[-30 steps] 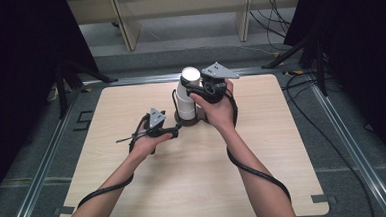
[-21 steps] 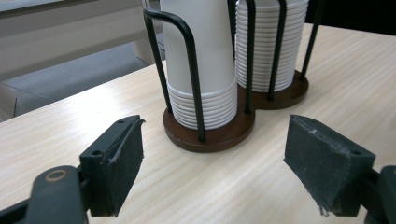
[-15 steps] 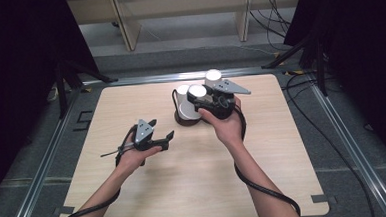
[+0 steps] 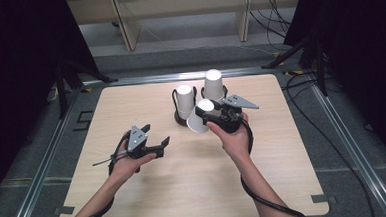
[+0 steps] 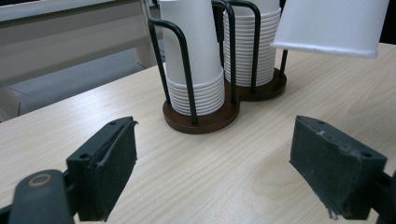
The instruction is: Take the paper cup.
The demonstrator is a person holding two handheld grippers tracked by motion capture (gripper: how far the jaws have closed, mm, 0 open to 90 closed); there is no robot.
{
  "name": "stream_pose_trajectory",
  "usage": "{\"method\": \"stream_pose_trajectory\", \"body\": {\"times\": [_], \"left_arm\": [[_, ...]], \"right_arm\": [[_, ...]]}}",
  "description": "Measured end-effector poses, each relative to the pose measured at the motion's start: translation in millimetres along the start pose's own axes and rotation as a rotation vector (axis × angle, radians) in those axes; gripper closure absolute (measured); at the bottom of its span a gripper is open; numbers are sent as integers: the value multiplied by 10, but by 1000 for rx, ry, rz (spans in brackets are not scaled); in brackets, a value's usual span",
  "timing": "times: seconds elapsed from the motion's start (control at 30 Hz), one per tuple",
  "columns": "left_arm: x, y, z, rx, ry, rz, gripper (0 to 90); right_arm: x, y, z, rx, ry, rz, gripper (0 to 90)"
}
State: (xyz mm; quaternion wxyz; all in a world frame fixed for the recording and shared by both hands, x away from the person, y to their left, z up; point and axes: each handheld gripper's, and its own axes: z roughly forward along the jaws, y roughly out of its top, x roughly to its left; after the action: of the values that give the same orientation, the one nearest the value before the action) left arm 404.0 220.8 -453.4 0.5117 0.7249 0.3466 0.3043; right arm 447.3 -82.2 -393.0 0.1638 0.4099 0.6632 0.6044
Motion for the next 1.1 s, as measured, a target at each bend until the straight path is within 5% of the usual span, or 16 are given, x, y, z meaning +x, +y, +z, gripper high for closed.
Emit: {"method": "stream_pose_trajectory", "body": {"times": [0.43,0.87,1.1], "left_arm": [[-40,-29,-62,-18,-15,-9,142],[-93,-36,-124,-8,-34,-26,125],[-109,-43,-123,-11,-38,-29,119]], "right_arm": [[-68,-120,-85,-3,2,59,355],[-139,-367,-68,-2,40,270,355],[-176,-454,-43,-5,56,321,355]]}}
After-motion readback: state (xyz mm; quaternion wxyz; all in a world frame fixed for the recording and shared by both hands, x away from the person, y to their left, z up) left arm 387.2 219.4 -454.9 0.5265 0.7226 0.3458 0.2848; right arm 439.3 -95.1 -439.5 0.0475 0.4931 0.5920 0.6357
